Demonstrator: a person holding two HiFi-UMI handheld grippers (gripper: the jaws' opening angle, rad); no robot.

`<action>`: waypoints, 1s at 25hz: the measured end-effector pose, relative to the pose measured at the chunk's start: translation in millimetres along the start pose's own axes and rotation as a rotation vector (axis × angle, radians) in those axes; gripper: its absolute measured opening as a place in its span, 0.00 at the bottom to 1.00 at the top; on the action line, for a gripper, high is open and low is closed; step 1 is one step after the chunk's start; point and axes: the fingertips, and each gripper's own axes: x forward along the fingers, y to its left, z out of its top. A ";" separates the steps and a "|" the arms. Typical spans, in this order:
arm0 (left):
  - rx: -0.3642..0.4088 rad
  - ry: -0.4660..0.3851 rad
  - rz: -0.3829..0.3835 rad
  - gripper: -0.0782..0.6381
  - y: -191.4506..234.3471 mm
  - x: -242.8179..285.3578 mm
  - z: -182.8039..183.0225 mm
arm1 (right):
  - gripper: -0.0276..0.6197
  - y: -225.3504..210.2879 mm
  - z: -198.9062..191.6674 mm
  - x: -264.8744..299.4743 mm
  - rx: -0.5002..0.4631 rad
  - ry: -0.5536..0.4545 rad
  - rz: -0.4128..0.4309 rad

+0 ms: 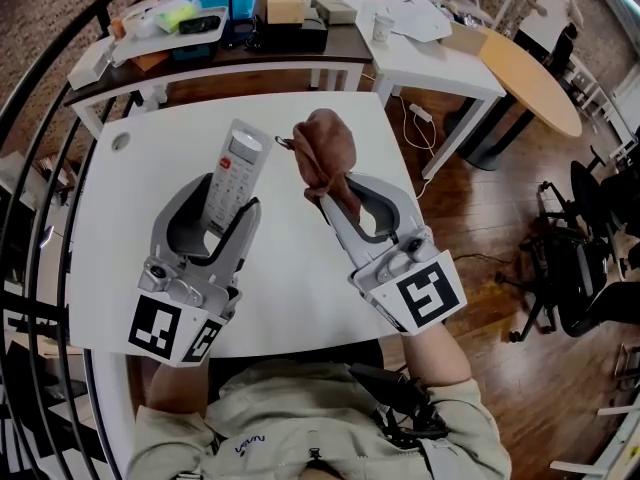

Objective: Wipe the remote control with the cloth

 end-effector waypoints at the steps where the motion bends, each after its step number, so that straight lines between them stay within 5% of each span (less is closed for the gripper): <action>1: 0.005 0.004 0.006 0.45 1.8 2.4 0.2 | 0.16 -4.4 2.3 1.8 -0.008 -0.003 -0.008; 25: 0.029 0.093 0.132 0.45 60.3 47.4 -19.8 | 0.16 -81.8 -16.1 44.7 -0.090 0.097 -0.150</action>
